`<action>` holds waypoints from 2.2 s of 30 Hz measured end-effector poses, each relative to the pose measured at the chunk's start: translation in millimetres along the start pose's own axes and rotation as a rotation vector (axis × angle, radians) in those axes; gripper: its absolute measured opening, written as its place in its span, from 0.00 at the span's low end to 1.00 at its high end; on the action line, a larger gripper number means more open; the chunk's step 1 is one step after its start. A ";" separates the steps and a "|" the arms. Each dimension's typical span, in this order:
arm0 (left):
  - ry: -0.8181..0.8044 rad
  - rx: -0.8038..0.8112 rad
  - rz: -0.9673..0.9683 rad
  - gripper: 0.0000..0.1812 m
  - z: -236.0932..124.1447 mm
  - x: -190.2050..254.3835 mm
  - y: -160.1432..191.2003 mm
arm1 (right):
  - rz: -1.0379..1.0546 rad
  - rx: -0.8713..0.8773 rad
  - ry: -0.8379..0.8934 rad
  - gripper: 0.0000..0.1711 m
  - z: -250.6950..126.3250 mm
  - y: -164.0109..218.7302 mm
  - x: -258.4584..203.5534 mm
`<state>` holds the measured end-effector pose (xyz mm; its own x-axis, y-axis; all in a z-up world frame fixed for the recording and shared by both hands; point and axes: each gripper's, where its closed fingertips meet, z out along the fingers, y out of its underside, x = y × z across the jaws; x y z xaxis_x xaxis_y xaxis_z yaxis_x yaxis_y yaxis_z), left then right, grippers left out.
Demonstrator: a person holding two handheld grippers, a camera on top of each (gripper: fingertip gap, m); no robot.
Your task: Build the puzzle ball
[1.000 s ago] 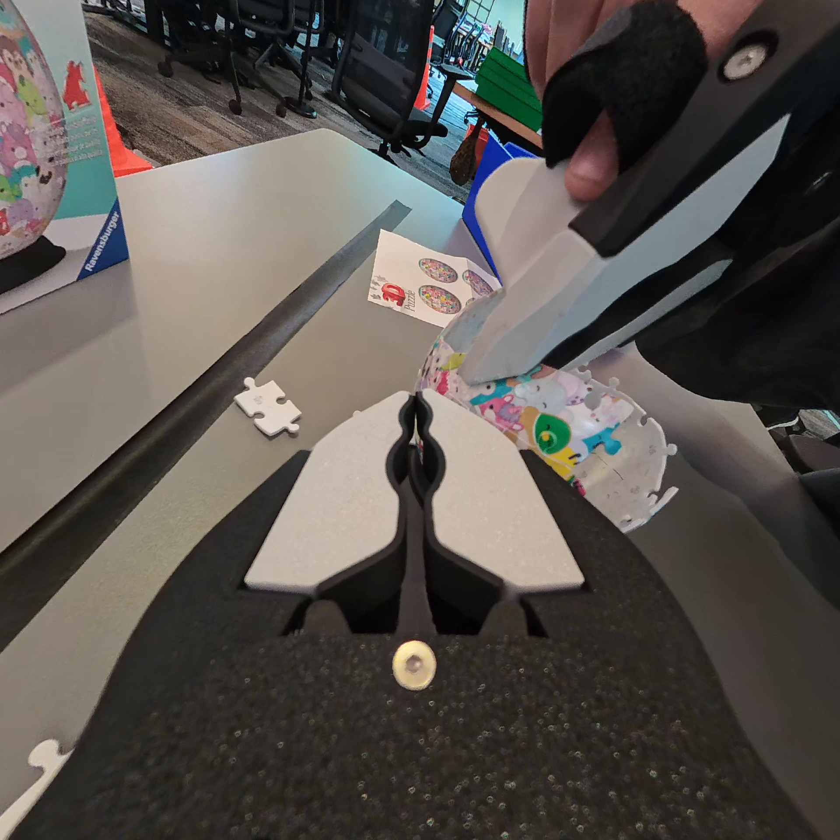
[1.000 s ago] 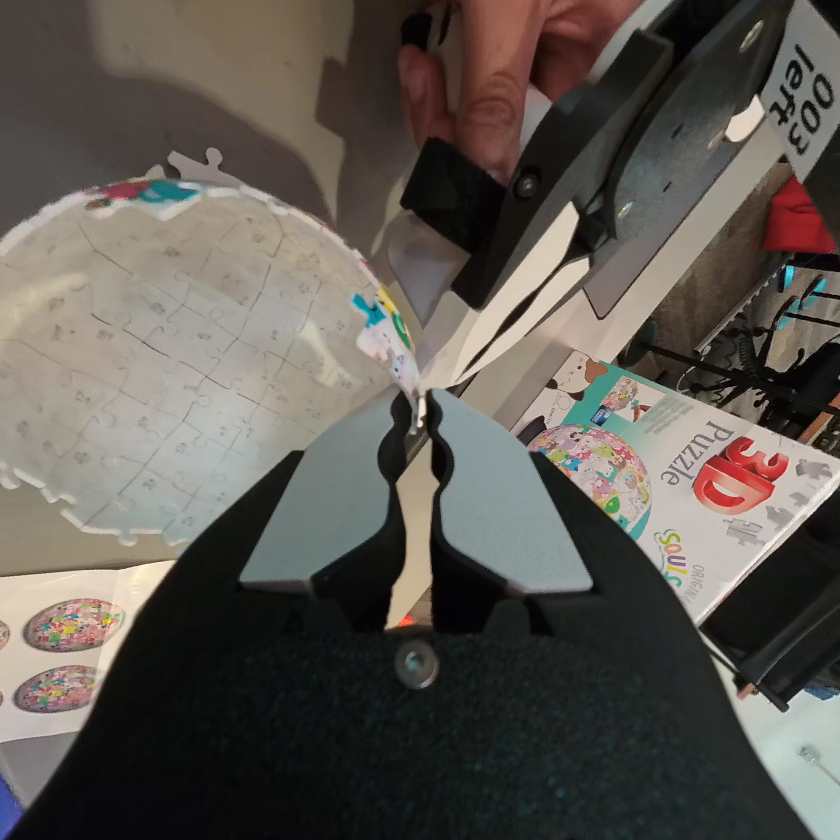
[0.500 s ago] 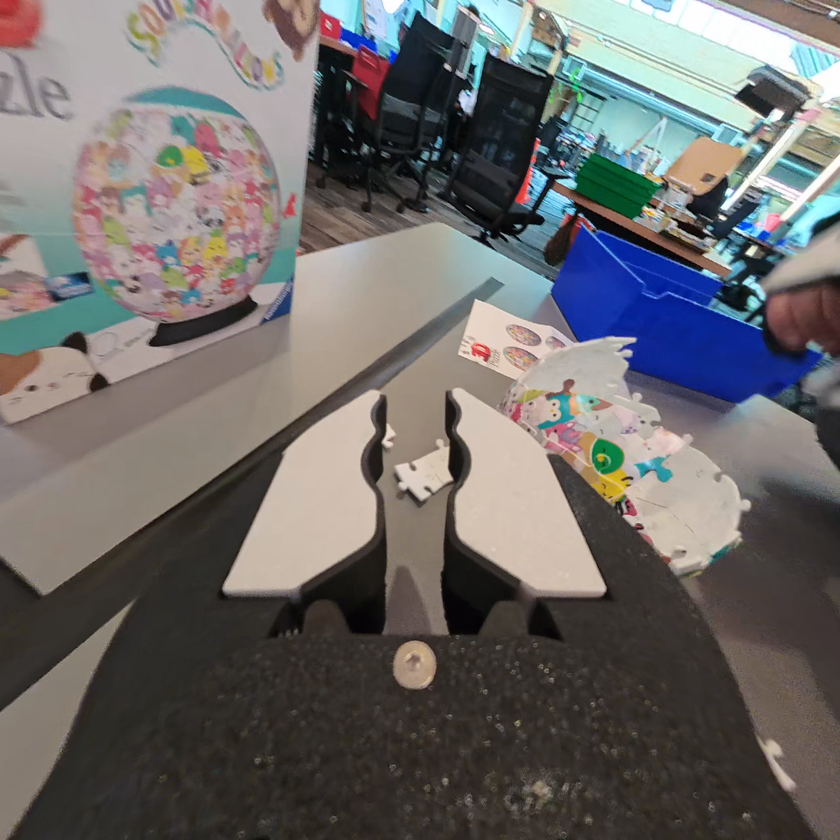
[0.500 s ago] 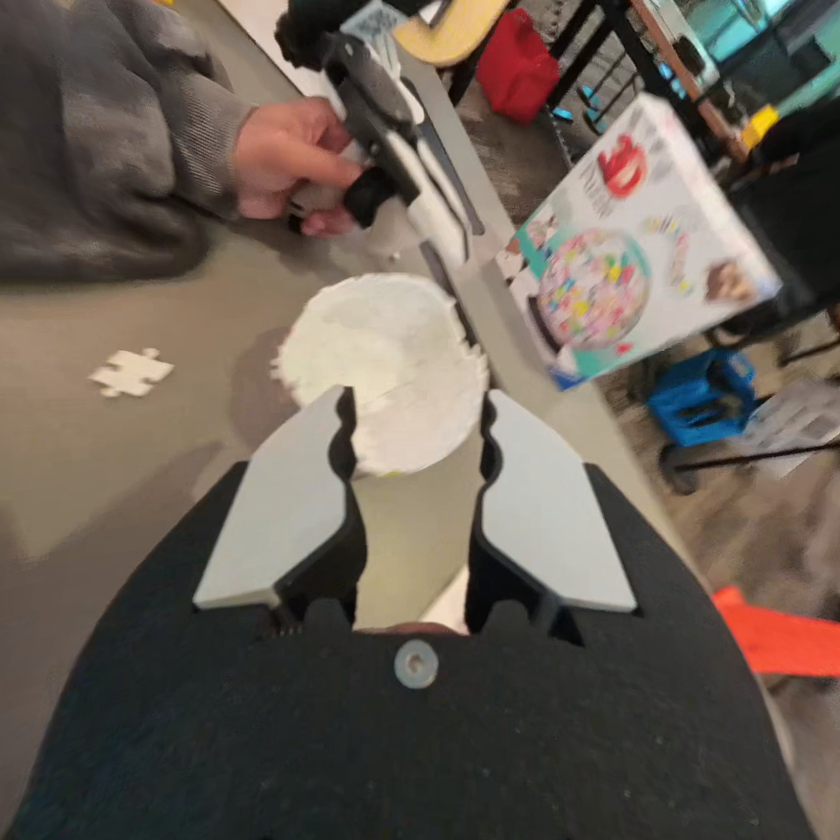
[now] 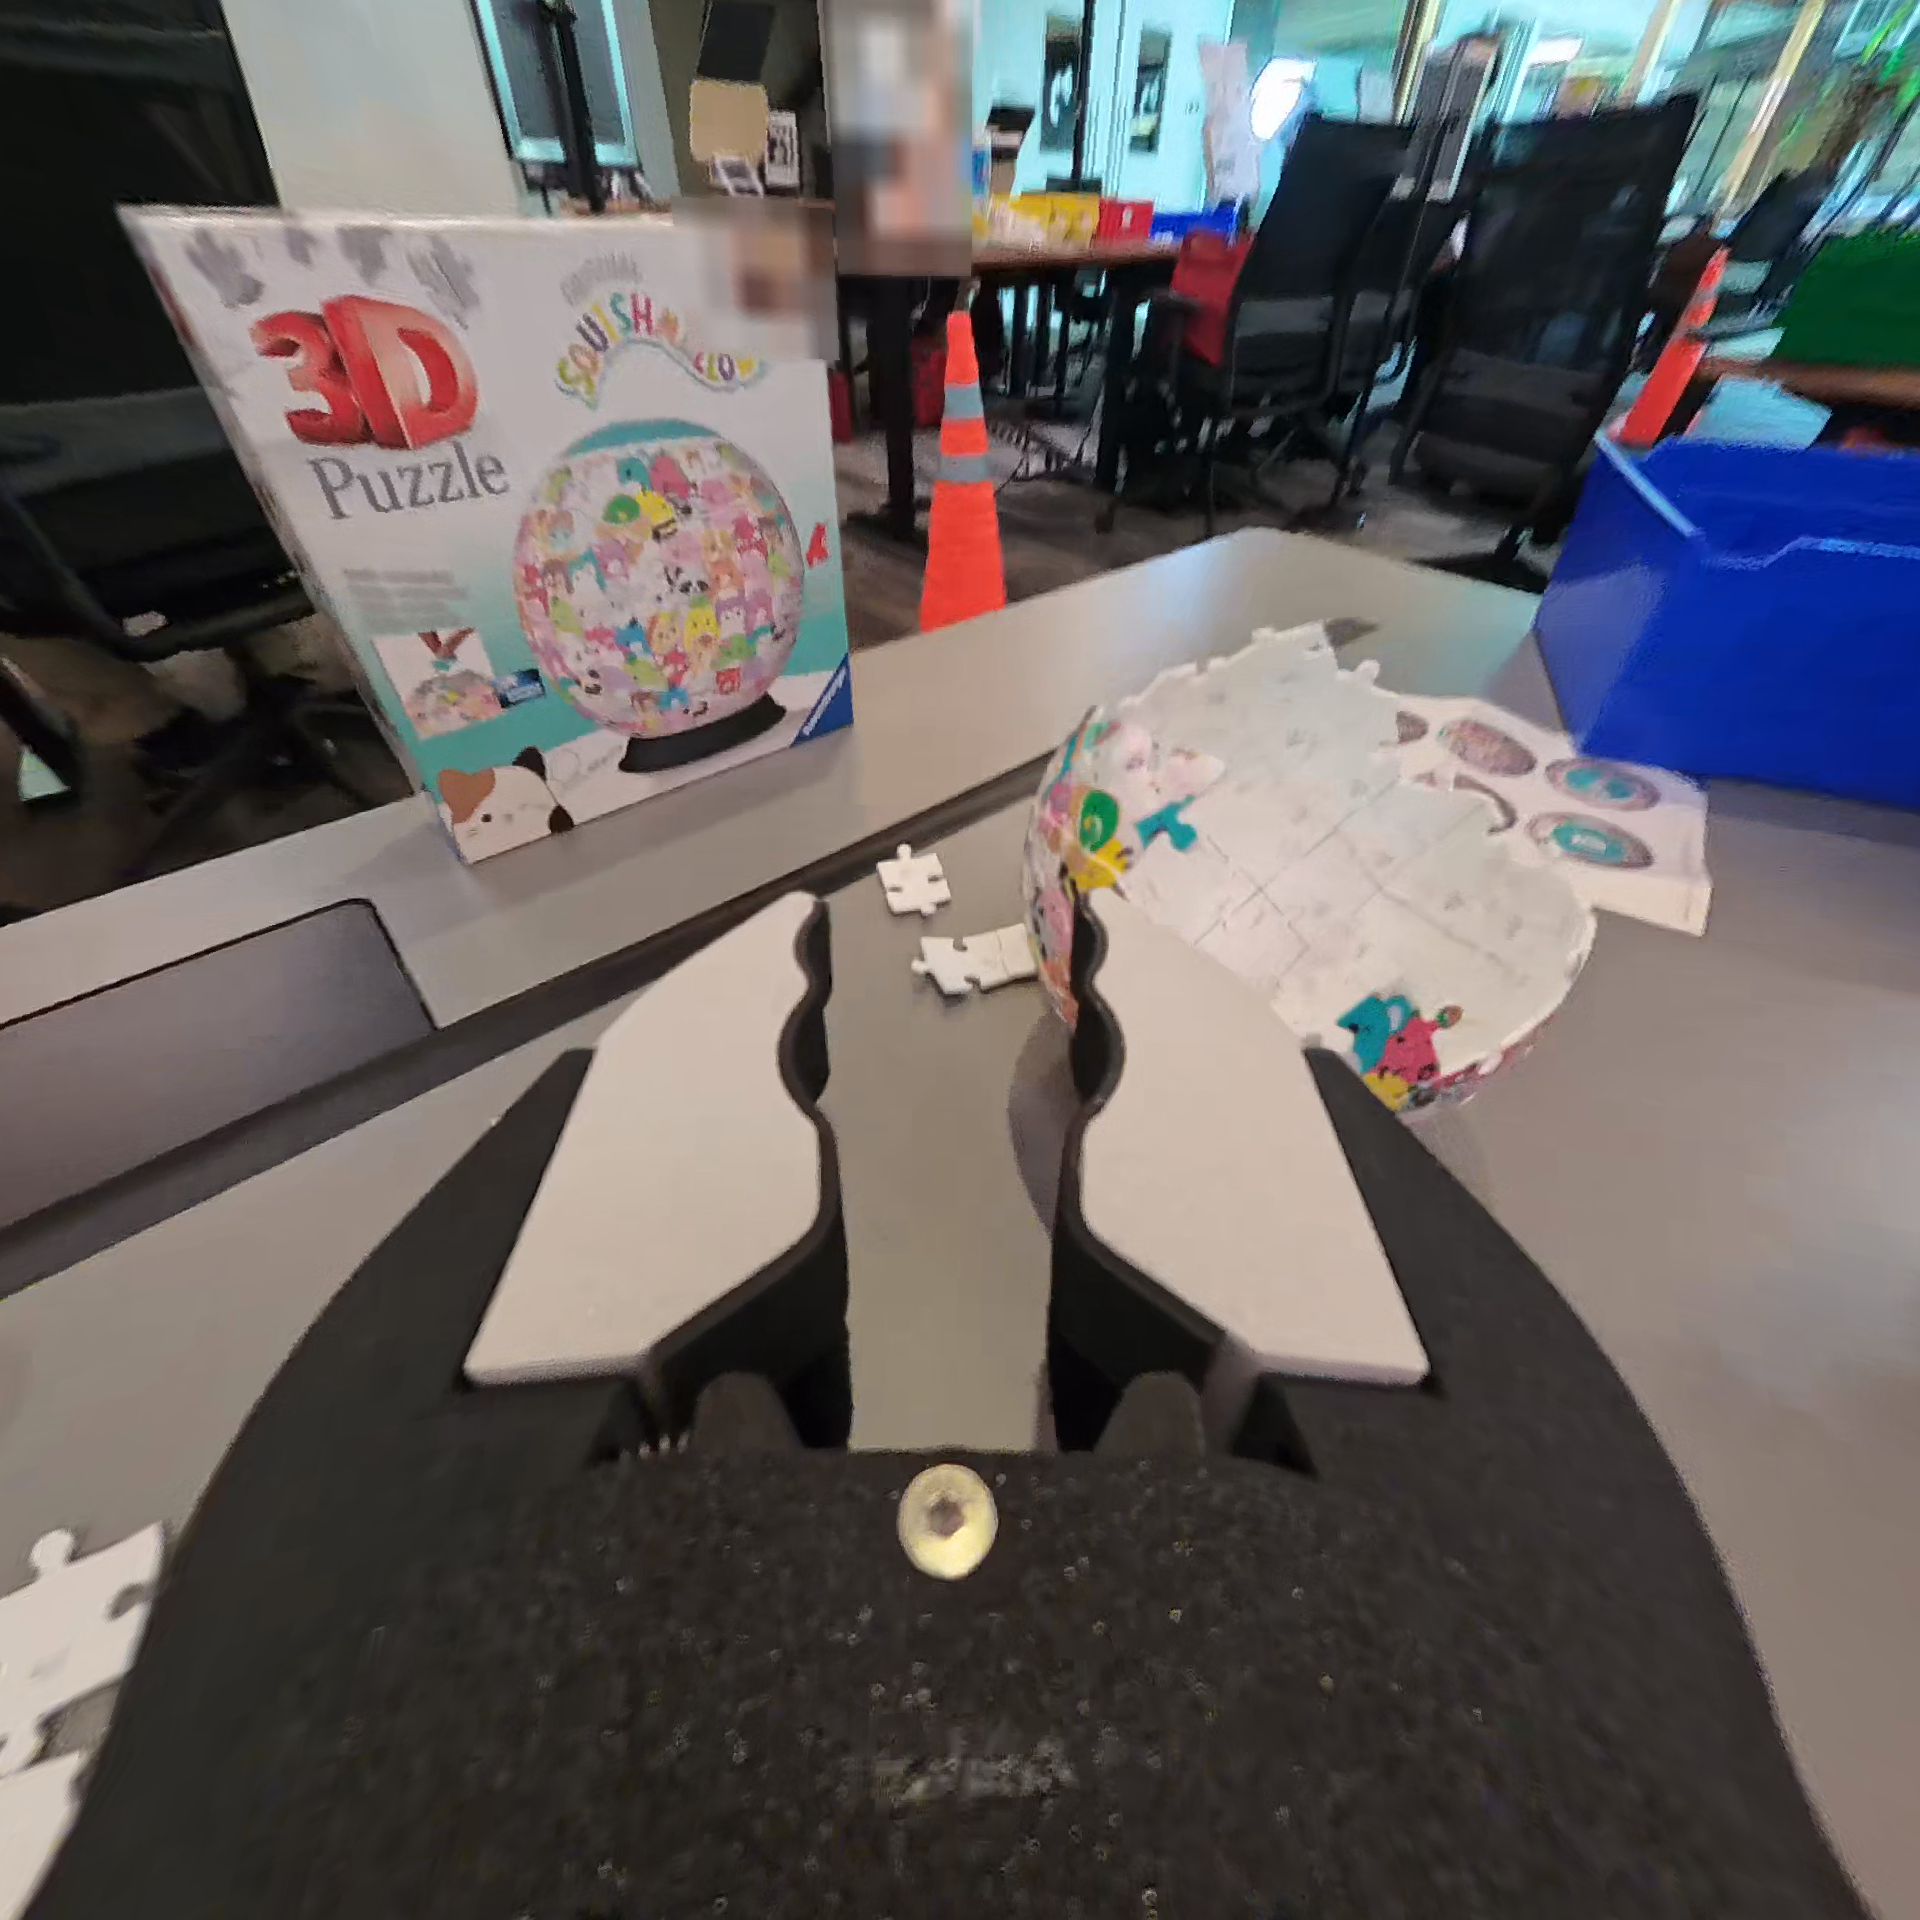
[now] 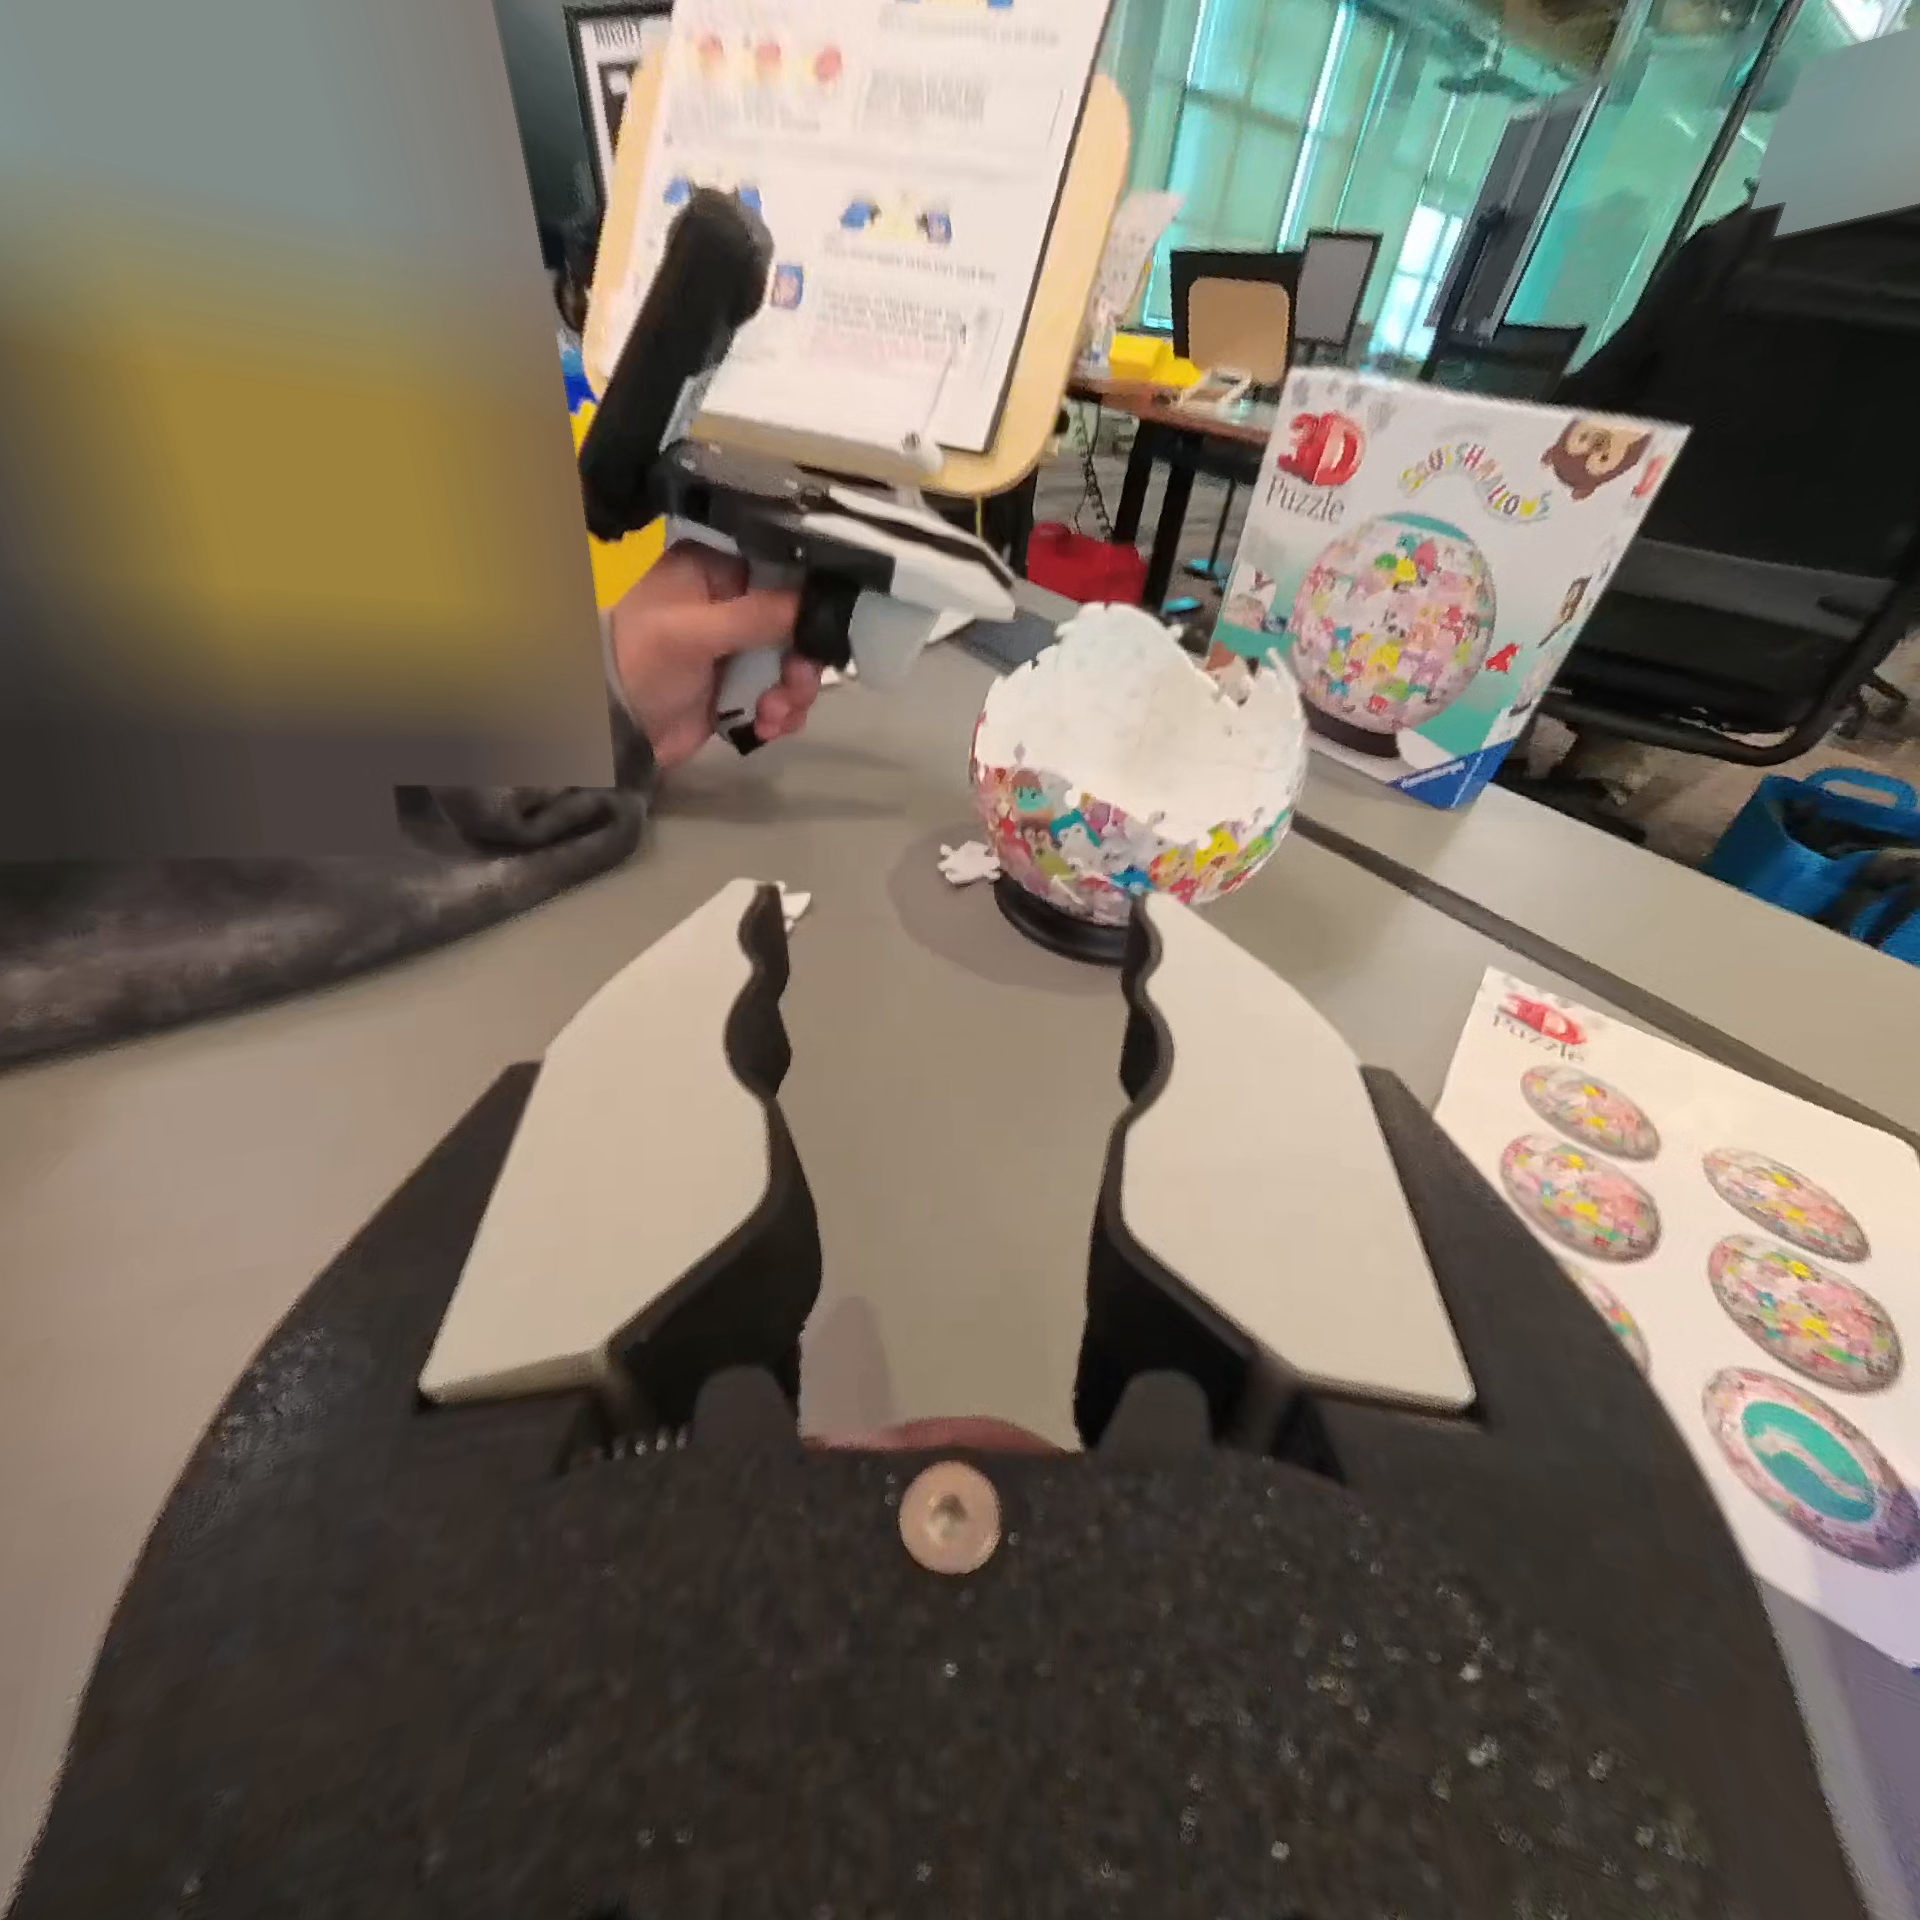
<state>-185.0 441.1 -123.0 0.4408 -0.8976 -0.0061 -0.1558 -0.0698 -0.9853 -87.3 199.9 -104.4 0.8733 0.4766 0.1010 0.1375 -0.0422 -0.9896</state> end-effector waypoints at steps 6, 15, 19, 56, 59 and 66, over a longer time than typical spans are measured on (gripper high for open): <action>0.115 -0.035 0.020 0.25 5.5 39.8 3.5 | 0.040 -0.050 -0.008 0.39 3.4 10.3 4.9; 0.117 -0.086 -0.027 0.20 24.8 26.1 3.9 | 0.079 -0.038 -0.049 0.38 9.1 10.7 -0.4; 0.152 -0.103 -0.069 0.20 27.7 10.3 4.1 | 0.025 -0.059 -0.048 0.38 12.3 13.2 -4.6; 0.323 -0.575 0.033 0.34 -74.6 119.9 103.8 | 0.229 -0.123 0.006 0.40 20.1 34.7 -24.5; 0.314 -0.619 0.060 0.34 -72.1 121.0 114.1 | 0.171 -0.118 0.023 0.40 18.1 31.6 -24.0; 0.179 -0.640 0.098 0.23 -70.1 121.0 117.3 | 0.198 -0.127 0.031 0.40 18.1 37.9 -19.8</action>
<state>-211.9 293.8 -227.4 0.2534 -0.9673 -0.0076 -0.7055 -0.1794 -0.6856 -107.9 204.7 -145.8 0.9026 0.4213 -0.0884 0.0185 -0.2431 -0.9698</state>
